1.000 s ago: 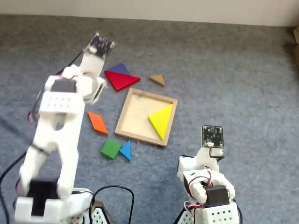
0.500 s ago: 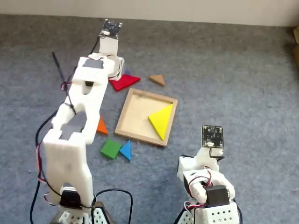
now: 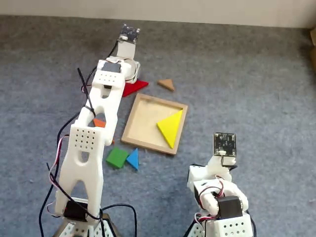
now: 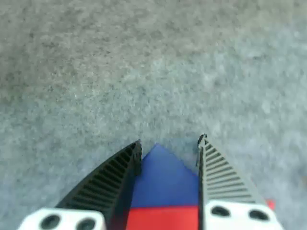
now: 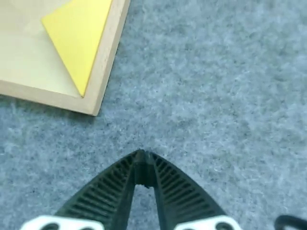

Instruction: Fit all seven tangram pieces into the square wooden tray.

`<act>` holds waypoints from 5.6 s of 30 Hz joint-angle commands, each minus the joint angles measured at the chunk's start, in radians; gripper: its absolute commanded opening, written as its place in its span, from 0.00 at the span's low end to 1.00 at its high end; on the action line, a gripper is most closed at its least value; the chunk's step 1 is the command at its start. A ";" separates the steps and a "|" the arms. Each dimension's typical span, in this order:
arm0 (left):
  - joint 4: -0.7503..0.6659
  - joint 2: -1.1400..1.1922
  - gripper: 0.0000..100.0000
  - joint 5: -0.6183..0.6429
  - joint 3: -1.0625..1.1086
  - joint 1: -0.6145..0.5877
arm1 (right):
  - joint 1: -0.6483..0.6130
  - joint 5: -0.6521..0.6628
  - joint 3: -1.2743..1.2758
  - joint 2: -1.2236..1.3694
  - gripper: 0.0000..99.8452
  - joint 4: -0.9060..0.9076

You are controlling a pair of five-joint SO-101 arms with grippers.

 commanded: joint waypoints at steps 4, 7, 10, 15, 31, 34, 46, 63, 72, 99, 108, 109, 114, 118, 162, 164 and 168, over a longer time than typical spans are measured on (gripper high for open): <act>0.434 0.031 0.20 -0.163 -0.257 -0.019 | 0.018 0.008 0.117 -0.018 0.00 -0.022; 0.555 0.031 0.20 -0.163 -0.331 -0.064 | 0.018 0.008 0.117 -0.018 0.00 -0.022; 0.698 0.031 0.20 -0.166 -0.389 -0.087 | 0.018 0.008 0.117 -0.018 0.00 -0.022; 0.921 0.028 0.20 -0.236 -0.467 -0.097 | 0.018 0.008 0.117 -0.018 0.00 -0.022; 0.921 -0.326 0.28 -0.525 -0.124 -0.153 | 0.018 0.008 0.117 -0.018 0.00 -0.022; 0.916 -0.335 0.28 -0.618 -0.045 -0.148 | 0.018 0.008 0.117 -0.018 0.00 -0.022; 0.534 -0.211 0.28 -0.500 -0.042 -0.153 | 0.018 0.008 0.117 -0.018 0.00 -0.025; 0.626 -0.087 0.20 -0.660 -0.042 -0.272 | 0.018 0.008 0.117 -0.018 0.00 -0.025; 0.836 -0.156 0.20 -0.660 -0.042 -0.266 | 0.018 0.008 0.117 -0.018 0.00 -0.025; 0.899 -0.348 0.28 -0.574 0.148 -0.059 | 0.018 0.008 0.117 -0.018 0.00 -0.025; 0.821 -0.177 0.28 -0.575 0.142 -0.085 | 0.018 0.008 0.117 -0.018 0.00 -0.025; 0.821 -0.165 0.28 -0.575 0.140 -0.085 | 0.018 0.008 0.117 -0.018 0.00 -0.025; 0.827 -0.153 0.28 -0.575 0.113 -0.090 | 0.018 0.008 0.117 -0.018 0.00 -0.025; 0.827 -0.151 0.28 -0.575 0.113 -0.091 | 0.018 0.008 0.117 -0.018 0.00 -0.025; 0.727 -0.351 0.27 -0.813 0.444 -0.209 | 0.019 0.008 0.117 -0.018 0.00 -0.025; 0.707 -0.349 0.26 -0.815 0.447 -0.217 | 0.019 0.008 0.117 -0.018 0.00 -0.025; 0.718 -0.357 0.25 -0.815 0.446 -0.231 | 0.019 0.008 0.117 -0.018 0.00 -0.025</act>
